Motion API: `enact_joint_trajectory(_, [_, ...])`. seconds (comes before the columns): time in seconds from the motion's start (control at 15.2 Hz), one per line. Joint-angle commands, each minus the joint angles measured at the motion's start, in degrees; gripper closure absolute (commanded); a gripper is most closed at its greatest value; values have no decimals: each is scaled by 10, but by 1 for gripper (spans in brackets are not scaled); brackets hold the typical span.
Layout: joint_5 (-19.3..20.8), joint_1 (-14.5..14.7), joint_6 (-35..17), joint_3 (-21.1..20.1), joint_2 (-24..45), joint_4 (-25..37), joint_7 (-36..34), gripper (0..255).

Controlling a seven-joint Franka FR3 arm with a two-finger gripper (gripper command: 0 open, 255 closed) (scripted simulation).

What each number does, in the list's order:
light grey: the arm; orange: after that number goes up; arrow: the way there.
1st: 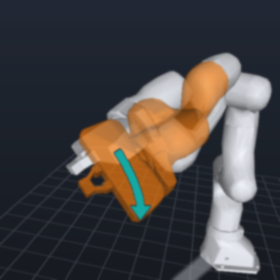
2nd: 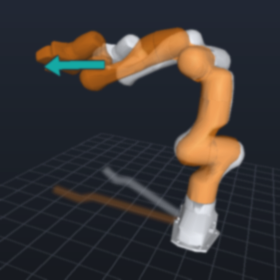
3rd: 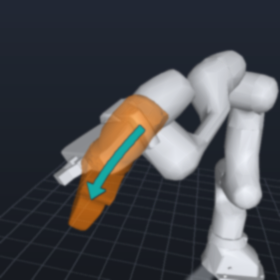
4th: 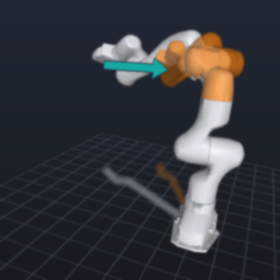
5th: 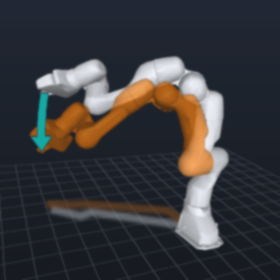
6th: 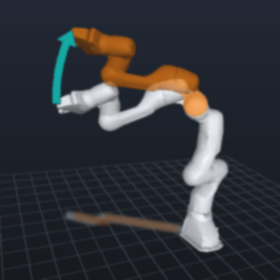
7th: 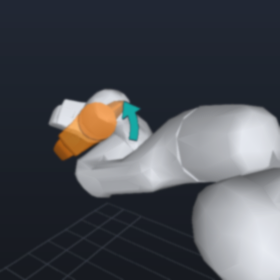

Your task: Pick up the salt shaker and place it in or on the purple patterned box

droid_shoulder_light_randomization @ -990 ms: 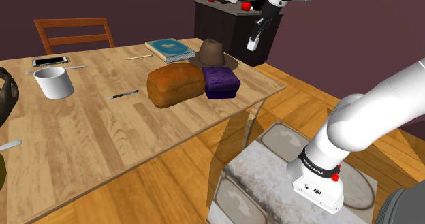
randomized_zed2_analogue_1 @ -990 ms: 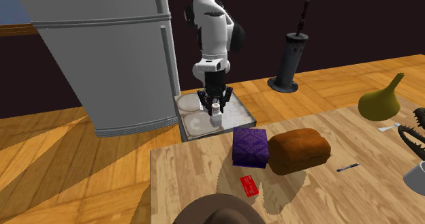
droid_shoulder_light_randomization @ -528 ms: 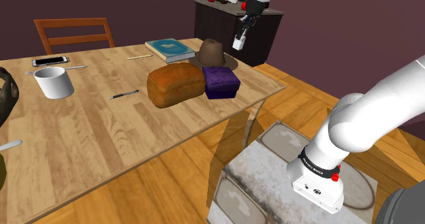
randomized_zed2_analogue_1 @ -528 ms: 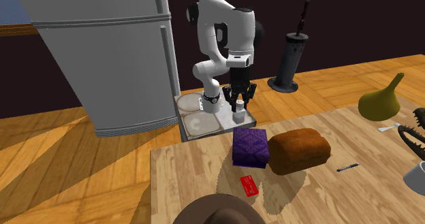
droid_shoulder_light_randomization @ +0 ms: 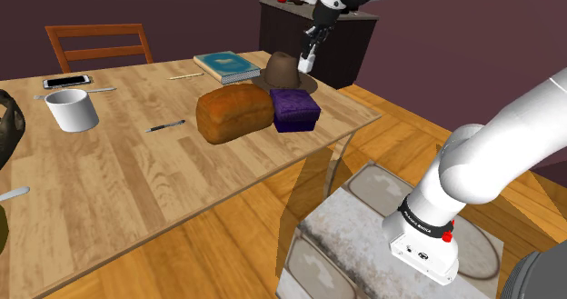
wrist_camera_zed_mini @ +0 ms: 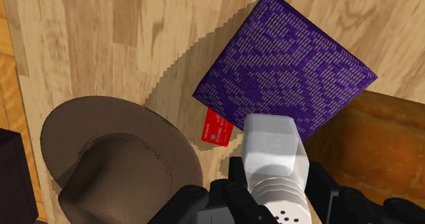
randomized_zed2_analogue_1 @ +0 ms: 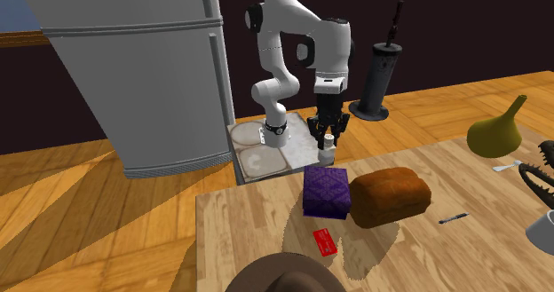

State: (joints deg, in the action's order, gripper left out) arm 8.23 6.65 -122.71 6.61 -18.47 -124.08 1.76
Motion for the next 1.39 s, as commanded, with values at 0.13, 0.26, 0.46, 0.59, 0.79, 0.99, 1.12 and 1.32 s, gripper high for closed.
enact_joint_trajectory(0.13, [2,-1,-30,1,2,-28,-3,255])
enact_joint_trajectory(0.26, [4,-2,-46,2,4,-41,-4,255])
enact_joint_trajectory(0.46, [5,-2,-69,3,9,-60,-7,255])
enact_joint_trajectory(0.59, [7,-3,-85,3,13,-72,-8,255])
enact_joint_trajectory(0.79, [8,-3,-102,4,17,-84,-10,255])
enact_joint_trajectory(0.99, [8,-3,-102,4,18,-84,-10,255])
enact_joint_trajectory(1.12, [8,-3,-102,4,18,-84,-10,255])
enact_joint_trajectory(1.32, [8,-3,-102,4,18,-84,-10,0])
